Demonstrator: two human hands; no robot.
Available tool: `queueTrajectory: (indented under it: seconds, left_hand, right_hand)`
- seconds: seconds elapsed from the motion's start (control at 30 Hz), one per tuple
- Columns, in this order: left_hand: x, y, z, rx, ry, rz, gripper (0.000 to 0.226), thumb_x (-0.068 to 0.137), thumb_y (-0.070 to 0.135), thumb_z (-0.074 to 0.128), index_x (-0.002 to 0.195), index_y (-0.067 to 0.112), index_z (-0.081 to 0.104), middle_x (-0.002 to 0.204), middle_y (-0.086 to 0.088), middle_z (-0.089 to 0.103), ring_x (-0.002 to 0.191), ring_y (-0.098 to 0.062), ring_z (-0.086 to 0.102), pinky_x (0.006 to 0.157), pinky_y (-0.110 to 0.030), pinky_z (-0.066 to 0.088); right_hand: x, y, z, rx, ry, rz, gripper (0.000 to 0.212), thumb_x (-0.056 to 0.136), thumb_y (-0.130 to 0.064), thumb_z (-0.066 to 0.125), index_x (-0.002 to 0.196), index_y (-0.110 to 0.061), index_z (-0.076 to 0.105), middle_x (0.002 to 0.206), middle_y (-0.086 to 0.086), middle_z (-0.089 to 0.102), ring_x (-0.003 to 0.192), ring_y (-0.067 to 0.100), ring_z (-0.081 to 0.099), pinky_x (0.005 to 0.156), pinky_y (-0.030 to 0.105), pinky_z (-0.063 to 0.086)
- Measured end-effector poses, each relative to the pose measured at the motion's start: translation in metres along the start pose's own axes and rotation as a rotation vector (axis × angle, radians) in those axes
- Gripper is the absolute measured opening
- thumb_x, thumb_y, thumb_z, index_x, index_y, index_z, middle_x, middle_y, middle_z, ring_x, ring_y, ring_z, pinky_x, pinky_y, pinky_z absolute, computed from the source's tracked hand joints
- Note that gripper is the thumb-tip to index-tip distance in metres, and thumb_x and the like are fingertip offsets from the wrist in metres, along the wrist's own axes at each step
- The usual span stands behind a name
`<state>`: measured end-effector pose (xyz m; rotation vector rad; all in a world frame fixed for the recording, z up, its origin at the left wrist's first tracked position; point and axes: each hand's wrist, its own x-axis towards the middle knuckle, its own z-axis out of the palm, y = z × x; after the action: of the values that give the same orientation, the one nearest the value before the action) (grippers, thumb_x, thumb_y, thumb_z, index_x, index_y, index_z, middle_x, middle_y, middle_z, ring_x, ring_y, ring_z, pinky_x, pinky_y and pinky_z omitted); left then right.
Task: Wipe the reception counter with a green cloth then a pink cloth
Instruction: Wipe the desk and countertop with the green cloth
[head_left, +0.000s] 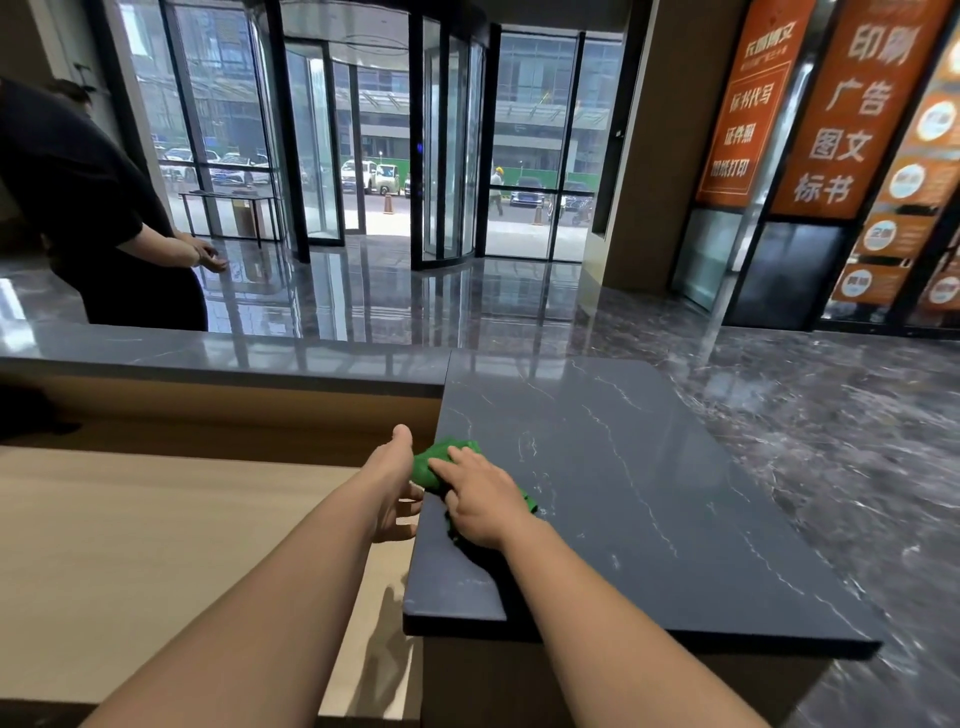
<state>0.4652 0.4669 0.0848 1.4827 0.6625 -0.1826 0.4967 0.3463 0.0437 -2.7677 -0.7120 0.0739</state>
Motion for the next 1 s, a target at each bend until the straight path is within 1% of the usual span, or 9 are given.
queueTrajectory:
  seconds: [0.1, 0.2, 0.33, 0.43, 0.53, 0.7, 0.83, 0.9, 1.0]
  left_hand:
    - [-0.008, 0.001, 0.002, 0.033, 0.003, -0.016, 0.044, 0.098, 0.057, 0.019, 0.112, 0.020, 0.039, 0.110, -0.016, 0.059, 0.093, -0.028, 0.059, 0.079, -0.041, 0.049]
    - [-0.013, 0.000, 0.000, 0.064, 0.001, -0.017, 0.042, 0.098, 0.058, 0.020, 0.113, 0.022, 0.036, 0.106, -0.015, 0.057, 0.093, -0.028, 0.057, 0.088, -0.044, 0.051]
    - [-0.019, -0.003, -0.001, 0.099, -0.017, -0.011, 0.042, 0.098, 0.058, 0.019, 0.114, 0.022, 0.035, 0.105, -0.017, 0.058, 0.091, -0.028, 0.062, 0.087, -0.043, 0.052]
    - [-0.021, -0.003, 0.000, 0.124, -0.036, -0.005, 0.042, 0.098, 0.058, 0.019, 0.116, 0.024, 0.035, 0.105, -0.017, 0.059, 0.095, -0.029, 0.064, 0.090, -0.044, 0.053]
    - [-0.021, -0.002, 0.000, 0.141, -0.057, -0.010, 0.048, 0.098, 0.060, 0.019, 0.125, 0.024, 0.036, 0.106, -0.017, 0.060, 0.094, -0.029, 0.064, 0.084, -0.042, 0.054]
    - [-0.012, 0.002, -0.005, 0.173, -0.072, -0.029, 0.057, 0.096, 0.063, 0.018, 0.133, 0.023, 0.036, 0.107, -0.018, 0.060, 0.090, -0.028, 0.065, 0.081, -0.042, 0.055]
    - [-0.005, 0.006, -0.009, 0.160, -0.109, -0.043, 0.064, 0.095, 0.065, 0.020, 0.139, 0.020, 0.033, 0.111, -0.020, 0.060, 0.079, -0.025, 0.060, 0.068, -0.037, 0.055]
    - [-0.002, 0.005, -0.012, 0.116, -0.127, -0.053, 0.067, 0.095, 0.066, 0.021, 0.141, 0.019, 0.032, 0.109, -0.020, 0.061, 0.078, -0.025, 0.058, 0.071, -0.039, 0.055]
    - [0.001, 0.003, -0.018, 0.038, -0.164, -0.089, 0.072, 0.094, 0.066, 0.023, 0.145, 0.015, 0.028, 0.112, -0.017, 0.060, 0.083, -0.025, 0.056, 0.080, -0.044, 0.054]
  right_hand:
    - [-0.012, 0.030, -0.011, 0.001, 0.015, 0.058, 0.055, 0.100, -0.016, 0.035, 0.153, -0.026, 0.026, 0.162, 0.001, 0.013, 0.150, 0.018, 0.008, 0.120, 0.034, 0.011]
    - [-0.025, 0.062, -0.022, -0.010, 0.030, 0.140, 0.055, 0.099, -0.015, 0.034, 0.153, -0.026, 0.027, 0.162, 0.001, 0.013, 0.149, 0.017, 0.010, 0.118, 0.030, 0.011]
    - [-0.044, 0.103, -0.036, -0.030, 0.050, 0.280, 0.057, 0.098, -0.014, 0.034, 0.153, -0.027, 0.026, 0.162, 0.001, 0.013, 0.150, 0.017, 0.010, 0.118, 0.029, 0.011]
    - [-0.054, 0.125, -0.043, -0.041, 0.068, 0.381, 0.056, 0.099, -0.015, 0.034, 0.153, -0.027, 0.025, 0.162, 0.002, 0.013, 0.150, 0.018, 0.009, 0.119, 0.029, 0.010]
    - [-0.056, 0.132, -0.041, -0.037, 0.097, 0.450, 0.055, 0.100, -0.016, 0.033, 0.153, -0.026, 0.025, 0.162, 0.002, 0.013, 0.150, 0.019, 0.009, 0.120, 0.032, 0.011]
    - [-0.042, 0.106, -0.026, -0.056, 0.189, 0.583, 0.055, 0.097, -0.014, 0.033, 0.151, -0.022, 0.027, 0.160, 0.006, 0.019, 0.149, 0.024, 0.013, 0.119, 0.037, 0.018]
    - [-0.023, 0.051, -0.008, -0.002, 0.239, 0.677, 0.059, 0.096, -0.015, 0.033, 0.154, -0.019, 0.019, 0.162, 0.010, 0.008, 0.150, 0.027, 0.004, 0.121, 0.042, 0.007]
    - [-0.012, 0.020, 0.002, 0.022, 0.246, 0.659, 0.060, 0.097, -0.015, 0.033, 0.154, -0.019, 0.016, 0.163, 0.010, 0.005, 0.150, 0.028, 0.001, 0.121, 0.043, 0.004]
    - [0.000, -0.029, 0.015, 0.021, 0.219, 0.569, 0.061, 0.099, -0.019, 0.036, 0.155, -0.018, 0.013, 0.163, 0.012, 0.003, 0.150, 0.028, -0.001, 0.121, 0.044, 0.003]
